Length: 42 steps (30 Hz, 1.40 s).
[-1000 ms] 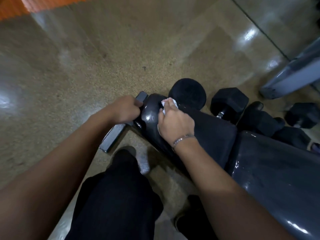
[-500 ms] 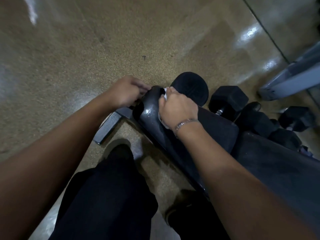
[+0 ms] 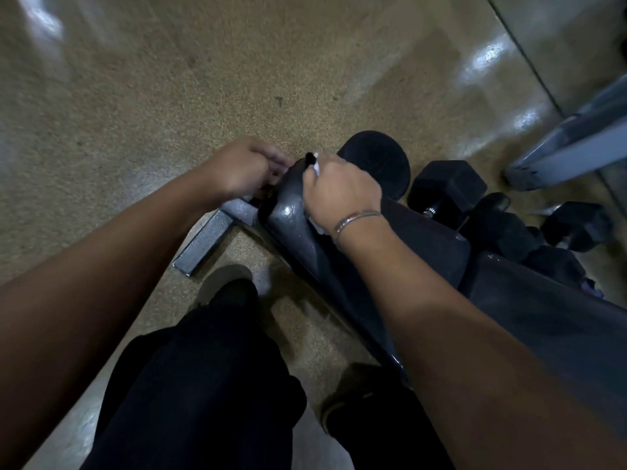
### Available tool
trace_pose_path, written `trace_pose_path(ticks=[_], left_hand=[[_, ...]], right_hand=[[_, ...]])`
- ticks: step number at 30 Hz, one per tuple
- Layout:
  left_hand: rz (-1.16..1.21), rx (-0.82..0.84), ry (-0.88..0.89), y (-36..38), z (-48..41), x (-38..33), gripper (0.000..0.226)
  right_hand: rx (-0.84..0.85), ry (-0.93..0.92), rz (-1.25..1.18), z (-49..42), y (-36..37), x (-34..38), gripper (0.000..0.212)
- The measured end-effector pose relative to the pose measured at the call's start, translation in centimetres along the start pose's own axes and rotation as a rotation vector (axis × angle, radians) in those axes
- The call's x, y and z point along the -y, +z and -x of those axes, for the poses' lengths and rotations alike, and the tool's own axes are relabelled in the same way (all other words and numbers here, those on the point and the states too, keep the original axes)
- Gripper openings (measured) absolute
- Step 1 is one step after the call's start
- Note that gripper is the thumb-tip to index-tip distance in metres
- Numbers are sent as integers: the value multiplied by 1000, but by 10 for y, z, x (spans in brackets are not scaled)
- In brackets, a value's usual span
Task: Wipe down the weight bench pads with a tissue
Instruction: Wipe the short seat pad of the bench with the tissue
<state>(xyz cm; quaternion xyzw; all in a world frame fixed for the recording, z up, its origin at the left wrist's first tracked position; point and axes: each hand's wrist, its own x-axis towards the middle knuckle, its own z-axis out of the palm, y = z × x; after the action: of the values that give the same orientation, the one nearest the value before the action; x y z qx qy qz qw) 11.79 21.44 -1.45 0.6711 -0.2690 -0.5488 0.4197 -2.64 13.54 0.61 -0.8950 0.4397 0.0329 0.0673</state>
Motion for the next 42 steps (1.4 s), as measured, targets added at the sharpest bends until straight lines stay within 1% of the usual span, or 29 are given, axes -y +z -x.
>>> trace_pose_path(ticks=[3, 5, 7, 9, 12, 15, 18, 22, 23, 25, 27, 29, 31, 35, 36, 39, 41, 42], left_hand=[[34, 5, 17, -2, -1, 4, 49], [46, 14, 32, -1, 0, 6, 49], [33, 17, 48, 1, -1, 8, 47], [0, 4, 65, 5, -2, 8, 50], [5, -21, 75, 9, -1, 8, 53], [54, -31, 58, 4, -1, 8, 57], [76, 6, 62, 1, 2, 7, 60], [64, -15, 54, 1, 4, 8, 59], [61, -24, 52, 2, 4, 8, 61], [61, -29, 42, 2, 5, 7, 67], [69, -37, 23, 3, 5, 6, 68], [67, -27, 13, 2, 6, 5, 69], [75, -1, 22, 1, 4, 6, 67], [119, 33, 35, 0, 4, 7, 49], [106, 25, 41, 1, 4, 6, 48], [-29, -30, 33, 7, 4, -1, 58], [-167, -55, 77, 12, 2, -1, 55], [-247, -71, 136, 14, 3, -1, 50]], right_hand=[[8, -149, 30, 31, 14, 3, 52], [-16, -187, 60, 54, 16, -9, 54], [-57, -166, 71, 58, 14, -22, 53], [-64, -106, 70, 45, 13, -26, 50], [-65, -69, 79, 30, 16, -8, 52], [-27, -145, 51, 49, 22, 15, 55], [-35, -243, 81, 80, 23, 6, 55], [-39, -217, 165, 77, 15, -14, 54], [-34, -187, 163, 69, 11, -8, 55], [27, -127, 130, 55, 8, 12, 56], [88, -125, 110, 53, 12, 34, 56], [54, -172, 117, 67, 22, 42, 55], [-47, -203, 128, 89, 31, 35, 53], [-82, -231, 124, 116, 33, 7, 57], [-97, -208, 123, 114, 33, 6, 57], [-151, -62, 55, 102, 43, 24, 57], [-200, -16, 9, 104, 50, 40, 58], [-207, -26, 11, 109, 52, 42, 59]])
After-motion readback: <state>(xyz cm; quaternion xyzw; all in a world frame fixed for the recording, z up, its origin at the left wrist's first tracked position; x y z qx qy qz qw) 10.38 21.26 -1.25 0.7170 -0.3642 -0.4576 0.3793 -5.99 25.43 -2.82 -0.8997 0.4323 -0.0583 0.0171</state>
